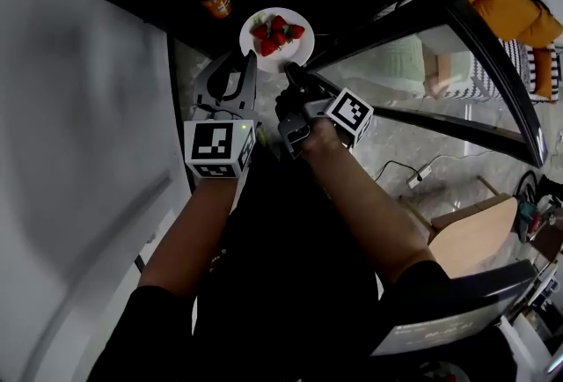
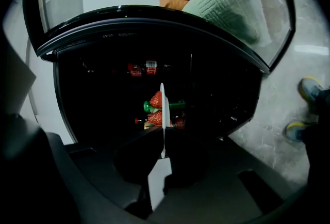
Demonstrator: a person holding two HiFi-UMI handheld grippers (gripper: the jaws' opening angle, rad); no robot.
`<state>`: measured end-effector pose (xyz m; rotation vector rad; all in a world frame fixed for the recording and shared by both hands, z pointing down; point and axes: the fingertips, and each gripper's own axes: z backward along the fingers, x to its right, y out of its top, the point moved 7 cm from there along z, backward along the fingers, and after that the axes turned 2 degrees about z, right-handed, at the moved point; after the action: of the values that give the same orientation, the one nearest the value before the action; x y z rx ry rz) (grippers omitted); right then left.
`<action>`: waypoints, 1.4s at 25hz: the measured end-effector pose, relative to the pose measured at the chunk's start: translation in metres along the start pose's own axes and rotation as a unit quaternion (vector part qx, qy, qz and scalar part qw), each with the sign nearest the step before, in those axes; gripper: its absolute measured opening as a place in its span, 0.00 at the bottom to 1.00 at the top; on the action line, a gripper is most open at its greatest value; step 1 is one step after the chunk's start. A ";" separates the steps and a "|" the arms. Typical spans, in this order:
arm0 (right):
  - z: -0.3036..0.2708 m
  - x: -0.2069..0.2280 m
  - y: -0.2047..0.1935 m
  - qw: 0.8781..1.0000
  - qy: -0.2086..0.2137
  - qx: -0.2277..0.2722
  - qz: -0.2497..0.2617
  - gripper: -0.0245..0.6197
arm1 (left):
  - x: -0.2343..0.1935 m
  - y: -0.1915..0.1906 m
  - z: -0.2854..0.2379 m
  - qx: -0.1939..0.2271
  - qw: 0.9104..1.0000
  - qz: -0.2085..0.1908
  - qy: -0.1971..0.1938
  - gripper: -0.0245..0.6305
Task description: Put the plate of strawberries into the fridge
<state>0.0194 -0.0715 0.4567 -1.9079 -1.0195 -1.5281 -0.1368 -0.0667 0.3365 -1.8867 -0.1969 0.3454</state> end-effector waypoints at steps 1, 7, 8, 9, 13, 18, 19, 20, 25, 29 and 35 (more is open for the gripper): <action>-0.003 0.003 0.002 1.000 0.001 -0.001 0.003 0.06 | -0.001 -0.001 -0.003 0.001 1.000 0.000 0.003 0.14; -0.028 0.018 0.015 1.000 0.008 0.001 0.001 0.06 | -0.015 -0.010 -0.021 0.003 1.000 0.003 0.019 0.14; -0.033 0.019 0.015 1.000 0.008 0.001 0.002 0.06 | -0.018 -0.012 -0.025 0.001 1.000 0.003 0.021 0.14; -0.035 0.021 0.016 1.000 0.007 0.001 0.000 0.06 | -0.020 -0.015 -0.027 -0.002 1.000 0.003 0.023 0.14; -0.042 0.032 0.021 1.000 0.000 0.000 0.003 0.06 | -0.021 -0.025 -0.031 -0.009 1.000 0.009 0.027 0.14; -0.050 0.039 0.023 1.000 -0.006 0.001 0.005 0.06 | -0.025 -0.036 -0.032 -0.012 0.999 0.021 0.031 0.14; -0.050 0.041 0.023 1.000 -0.006 0.001 0.007 0.06 | -0.025 -0.039 -0.031 -0.010 0.999 0.023 0.031 0.14; -0.051 0.042 0.023 1.000 -0.004 0.002 0.009 0.06 | -0.024 -0.040 -0.030 -0.009 0.999 0.024 0.031 0.14; -0.063 0.046 0.023 1.000 0.001 0.007 0.006 0.06 | -0.028 -0.046 -0.030 -0.012 0.999 0.028 0.030 0.14; -0.072 0.051 0.025 1.000 0.003 0.011 0.002 0.06 | -0.028 -0.054 -0.033 -0.018 0.999 0.031 0.031 0.14; -0.079 0.051 0.028 1.000 0.008 0.016 0.003 0.06 | -0.030 -0.061 -0.035 -0.024 0.998 0.037 0.033 0.14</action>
<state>-0.0012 -0.1355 0.5282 -1.8725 -1.0232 -1.5134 -0.1513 -0.0863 0.4091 -1.9535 -0.0920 0.3291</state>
